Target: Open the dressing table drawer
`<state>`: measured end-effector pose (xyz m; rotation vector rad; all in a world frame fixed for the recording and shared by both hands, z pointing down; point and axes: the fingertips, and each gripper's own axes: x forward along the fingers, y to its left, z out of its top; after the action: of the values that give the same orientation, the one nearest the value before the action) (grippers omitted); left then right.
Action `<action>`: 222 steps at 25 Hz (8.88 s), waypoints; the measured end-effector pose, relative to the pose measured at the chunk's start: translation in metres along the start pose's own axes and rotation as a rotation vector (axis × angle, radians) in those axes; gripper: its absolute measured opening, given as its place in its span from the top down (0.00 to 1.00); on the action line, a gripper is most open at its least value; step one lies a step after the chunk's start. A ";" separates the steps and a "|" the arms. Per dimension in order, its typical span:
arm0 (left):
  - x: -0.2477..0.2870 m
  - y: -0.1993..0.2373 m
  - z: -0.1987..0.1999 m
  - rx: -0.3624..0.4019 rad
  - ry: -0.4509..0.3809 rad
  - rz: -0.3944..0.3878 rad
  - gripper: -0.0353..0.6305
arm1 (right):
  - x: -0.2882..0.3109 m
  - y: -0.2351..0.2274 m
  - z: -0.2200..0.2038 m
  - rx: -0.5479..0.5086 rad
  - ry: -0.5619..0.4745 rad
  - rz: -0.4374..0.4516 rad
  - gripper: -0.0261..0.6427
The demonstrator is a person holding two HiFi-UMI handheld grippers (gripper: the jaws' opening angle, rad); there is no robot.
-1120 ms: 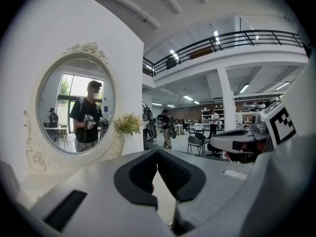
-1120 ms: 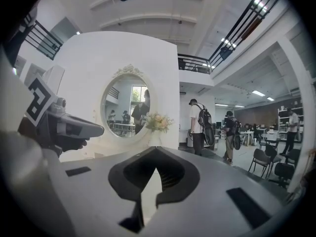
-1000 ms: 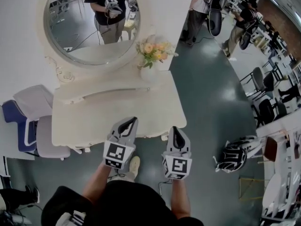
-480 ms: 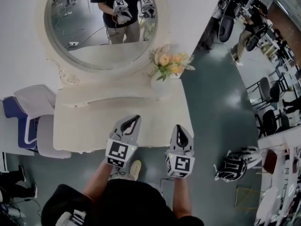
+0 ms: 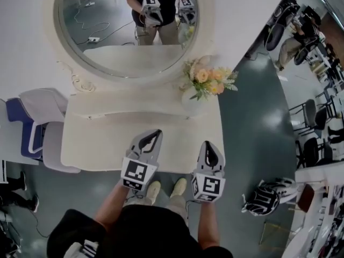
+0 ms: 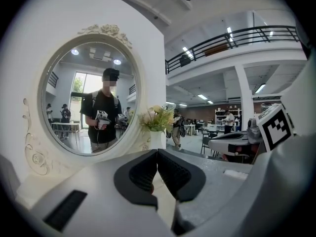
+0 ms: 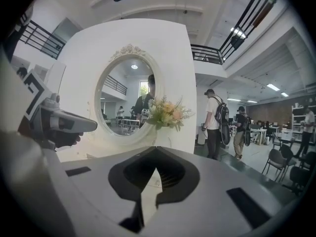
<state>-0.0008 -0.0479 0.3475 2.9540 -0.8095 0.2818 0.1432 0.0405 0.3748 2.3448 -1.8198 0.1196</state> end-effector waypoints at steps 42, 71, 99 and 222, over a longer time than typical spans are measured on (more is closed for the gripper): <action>0.085 0.053 -0.145 -0.145 0.153 0.310 0.94 | 0.181 0.010 -0.193 0.056 0.334 0.290 0.82; 0.083 0.054 -0.159 -0.164 0.169 0.305 0.94 | 0.207 0.011 -0.220 0.054 0.408 0.214 0.82; 0.063 0.041 -0.161 -0.149 0.186 0.297 0.94 | 0.184 0.012 -0.226 0.079 0.425 0.205 0.82; -0.031 -0.036 0.003 0.040 -0.038 0.039 0.94 | -0.017 0.019 0.001 0.039 0.049 0.040 0.84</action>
<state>-0.0083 -0.0019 0.3379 2.9923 -0.8774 0.2477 0.1204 0.0521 0.3725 2.3102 -1.8589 0.2176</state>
